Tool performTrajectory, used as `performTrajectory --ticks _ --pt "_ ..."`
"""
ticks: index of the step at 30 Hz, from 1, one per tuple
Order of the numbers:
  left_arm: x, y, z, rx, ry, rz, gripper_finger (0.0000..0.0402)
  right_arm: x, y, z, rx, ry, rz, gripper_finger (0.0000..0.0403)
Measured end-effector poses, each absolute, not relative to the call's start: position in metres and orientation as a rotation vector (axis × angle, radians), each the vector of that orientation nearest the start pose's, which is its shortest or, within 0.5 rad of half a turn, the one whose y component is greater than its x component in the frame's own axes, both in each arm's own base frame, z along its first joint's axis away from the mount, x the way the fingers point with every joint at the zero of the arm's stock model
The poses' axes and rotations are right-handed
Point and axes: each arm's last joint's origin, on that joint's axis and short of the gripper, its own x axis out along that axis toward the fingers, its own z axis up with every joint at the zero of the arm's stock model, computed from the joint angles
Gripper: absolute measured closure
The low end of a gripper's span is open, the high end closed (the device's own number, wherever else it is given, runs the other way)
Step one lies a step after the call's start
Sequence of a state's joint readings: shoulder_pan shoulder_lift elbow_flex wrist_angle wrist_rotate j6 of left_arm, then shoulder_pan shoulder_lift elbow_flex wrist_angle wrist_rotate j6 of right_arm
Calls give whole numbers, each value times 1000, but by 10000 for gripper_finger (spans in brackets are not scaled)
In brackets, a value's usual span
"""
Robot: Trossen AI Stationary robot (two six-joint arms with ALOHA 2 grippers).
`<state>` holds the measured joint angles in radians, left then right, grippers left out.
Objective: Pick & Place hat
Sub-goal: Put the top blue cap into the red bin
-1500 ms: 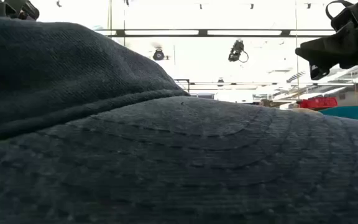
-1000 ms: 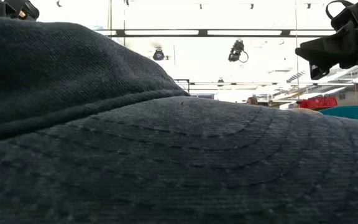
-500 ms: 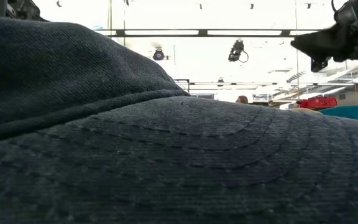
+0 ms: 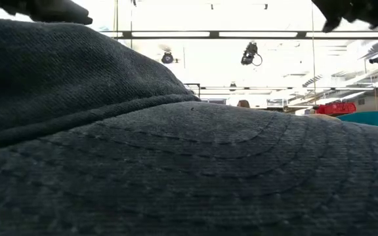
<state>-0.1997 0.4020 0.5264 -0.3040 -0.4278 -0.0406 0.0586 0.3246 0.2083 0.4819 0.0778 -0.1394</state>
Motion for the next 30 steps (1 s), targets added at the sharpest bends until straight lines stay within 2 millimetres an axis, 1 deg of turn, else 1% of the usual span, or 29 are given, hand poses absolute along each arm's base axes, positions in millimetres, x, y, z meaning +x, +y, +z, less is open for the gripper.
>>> performTrajectory --ticks 4,6,8,11,16,19,23,30 --pt "118 -14 289 47 320 139 259 137 6 273 -97 -234 -33 228" --pt "125 -17 283 37 407 85 259 153 7 277 -103 -146 -29 221" --pt "134 -20 275 -2 484 71 257 168 7 275 -109 -49 -35 219" --pt "144 -22 261 -44 613 95 245 190 8 267 -119 70 -35 220" --pt "161 -26 243 -74 757 117 204 216 10 251 -119 189 -29 230" --pt "170 -30 232 -84 837 65 178 227 10 245 -92 226 -31 235" --pt "180 -33 218 -87 932 34 158 234 11 239 -84 259 -31 236" --pt "196 -38 192 -71 1084 19 157 236 8 238 -83 261 -46 236"
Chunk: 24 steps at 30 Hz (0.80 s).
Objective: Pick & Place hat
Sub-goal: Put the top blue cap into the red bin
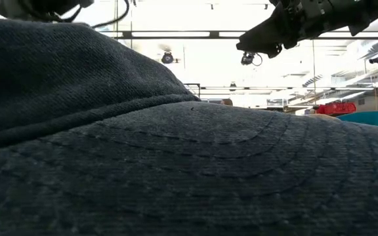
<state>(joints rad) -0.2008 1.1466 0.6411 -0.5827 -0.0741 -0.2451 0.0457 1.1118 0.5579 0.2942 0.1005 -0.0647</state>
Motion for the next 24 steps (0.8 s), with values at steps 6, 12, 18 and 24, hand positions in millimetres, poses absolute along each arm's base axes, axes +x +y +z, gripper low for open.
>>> performTrajectory --ticks 6,12,18,24 --pt "206 -39 172 -44 1179 35 188 236 6 238 -82 260 -55 236" --pt "210 -40 159 -29 1247 50 274 236 6 237 -82 265 -55 237" --pt "213 -41 159 -48 1219 56 386 236 6 237 -82 269 -54 237" --pt "229 -43 180 -77 1131 67 386 236 6 236 -83 281 -52 237"
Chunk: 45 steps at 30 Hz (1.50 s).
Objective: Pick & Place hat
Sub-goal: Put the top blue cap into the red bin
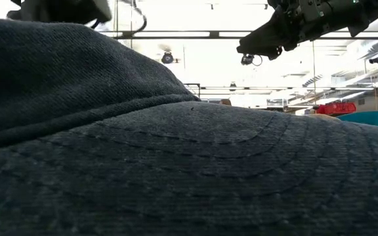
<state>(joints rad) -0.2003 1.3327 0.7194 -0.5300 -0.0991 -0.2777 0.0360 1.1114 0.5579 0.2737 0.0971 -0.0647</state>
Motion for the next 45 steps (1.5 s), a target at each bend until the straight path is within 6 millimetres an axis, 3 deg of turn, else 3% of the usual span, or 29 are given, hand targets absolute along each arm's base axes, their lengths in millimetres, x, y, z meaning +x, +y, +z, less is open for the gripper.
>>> performTrajectory --ticks 8,11,15,18,22,29,33,38,45 --pt "259 -42 244 15 890 253 380 236 6 236 -83 282 -52 237" --pt "266 -37 271 73 792 397 379 236 6 236 -83 283 -52 237" --pt "269 -12 300 39 718 612 387 236 6 236 -83 283 -52 237" --pt "271 16 307 -40 682 730 388 236 6 236 -83 283 -52 237" --pt "267 60 299 -133 690 896 377 236 6 236 -80 283 -52 237" --pt "263 118 246 -397 659 1138 376 235 6 235 -61 288 -55 237" --pt "271 130 216 -425 645 1133 377 235 6 235 -64 288 -55 237" --pt "279 136 189 -322 769 1096 365 235 6 235 -65 290 -55 237" --pt "284 131 180 -269 832 1055 369 235 6 233 -67 311 -55 237"
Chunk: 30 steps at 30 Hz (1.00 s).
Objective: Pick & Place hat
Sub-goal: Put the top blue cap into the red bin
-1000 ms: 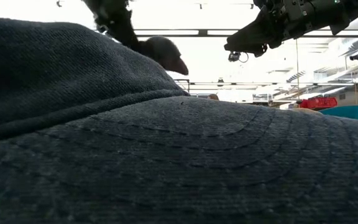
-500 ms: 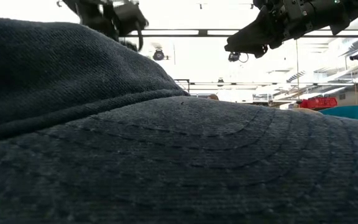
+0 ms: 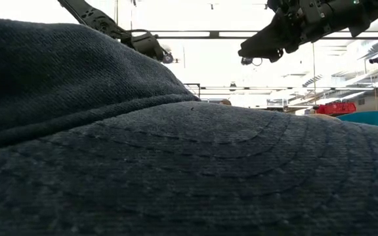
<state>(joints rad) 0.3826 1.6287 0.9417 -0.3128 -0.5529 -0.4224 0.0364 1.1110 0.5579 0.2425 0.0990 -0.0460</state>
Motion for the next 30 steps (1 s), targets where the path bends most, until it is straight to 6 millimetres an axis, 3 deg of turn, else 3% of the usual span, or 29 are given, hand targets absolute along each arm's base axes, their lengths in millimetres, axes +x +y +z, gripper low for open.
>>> performTrajectory --ticks 6,11,22,30 --pt "280 123 202 -202 793 1019 384 235 6 232 -67 317 -55 237" --pt "273 120 210 -158 838 993 365 235 6 232 -67 318 -54 237" --pt "277 132 181 -204 962 948 346 235 6 232 -67 317 -54 237" --pt "280 139 177 -168 957 944 272 234 6 231 -51 333 -55 237"
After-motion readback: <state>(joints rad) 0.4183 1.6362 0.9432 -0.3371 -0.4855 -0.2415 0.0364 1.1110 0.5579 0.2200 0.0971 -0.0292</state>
